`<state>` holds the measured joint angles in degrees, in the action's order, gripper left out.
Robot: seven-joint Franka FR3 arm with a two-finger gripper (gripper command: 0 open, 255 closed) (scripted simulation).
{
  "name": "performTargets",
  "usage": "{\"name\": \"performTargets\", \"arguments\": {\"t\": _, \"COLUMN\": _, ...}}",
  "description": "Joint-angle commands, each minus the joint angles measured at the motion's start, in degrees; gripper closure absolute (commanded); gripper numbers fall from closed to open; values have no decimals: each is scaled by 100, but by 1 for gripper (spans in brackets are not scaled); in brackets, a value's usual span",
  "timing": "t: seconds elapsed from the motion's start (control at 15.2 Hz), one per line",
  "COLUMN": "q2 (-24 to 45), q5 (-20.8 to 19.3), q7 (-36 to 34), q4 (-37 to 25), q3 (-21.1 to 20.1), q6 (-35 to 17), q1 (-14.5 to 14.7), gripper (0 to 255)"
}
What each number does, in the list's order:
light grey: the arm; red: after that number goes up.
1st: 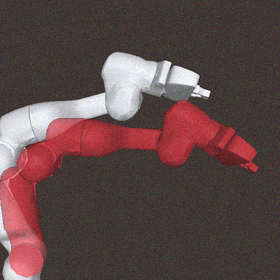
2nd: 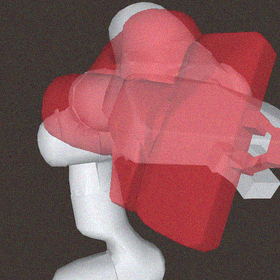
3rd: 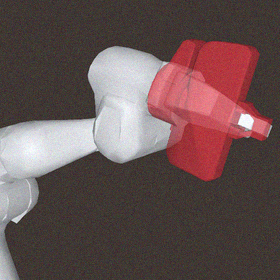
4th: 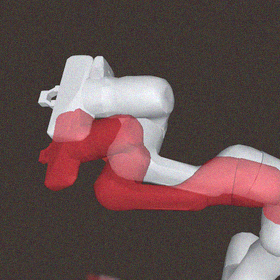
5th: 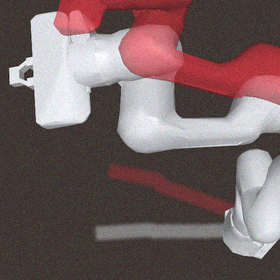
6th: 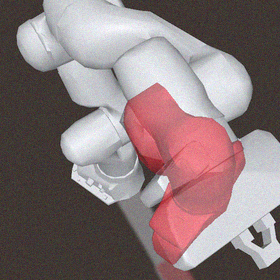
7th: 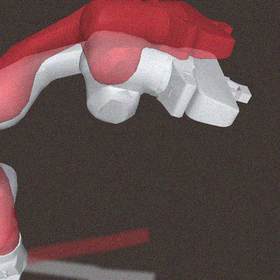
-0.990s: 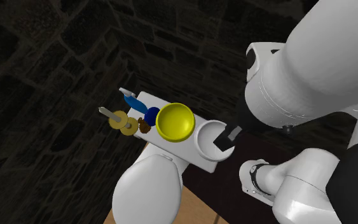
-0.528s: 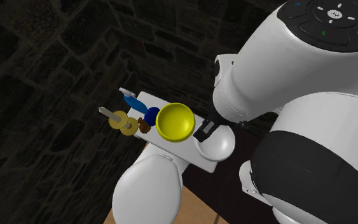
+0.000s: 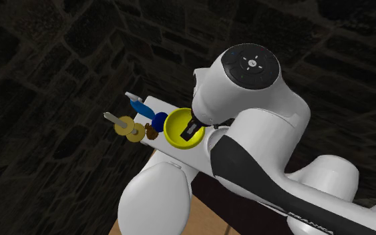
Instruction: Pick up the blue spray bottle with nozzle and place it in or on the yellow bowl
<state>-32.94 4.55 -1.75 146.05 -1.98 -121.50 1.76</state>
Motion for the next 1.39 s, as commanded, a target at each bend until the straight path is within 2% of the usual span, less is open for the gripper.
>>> {"name": "performTargets", "arguments": {"t": 0.0, "q2": 397, "q5": 1, "q7": 104, "q4": 42, "q3": -10, "q6": -597, "q1": 29, "gripper": 0}}
{"name": "performTargets", "arguments": {"t": 0.33, "q2": 1435, "q5": 4, "q7": 330, "q4": -64, "q3": -43, "q6": -1867, "q1": 103, "gripper": 0}}
{"name": "performTargets", "arguments": {"t": 0.73, "q2": 2800, "q5": -15, "q7": 585, "q4": -528, "q3": -85, "q6": -3175, "q1": 178, "gripper": 0}}
{"name": "performTargets", "arguments": {"t": 1.12, "q2": 4175, "q5": -111, "q7": 785, "q4": -1319, "q3": -130, "q6": -4166, "q1": 235, "gripper": 0}}
{"name": "performTargets", "arguments": {"t": 1.32, "q2": 4621, "q5": -160, "q7": 821, "q4": -1615, "q3": -131, "q6": -4424, "q1": 260, "gripper": 0}}
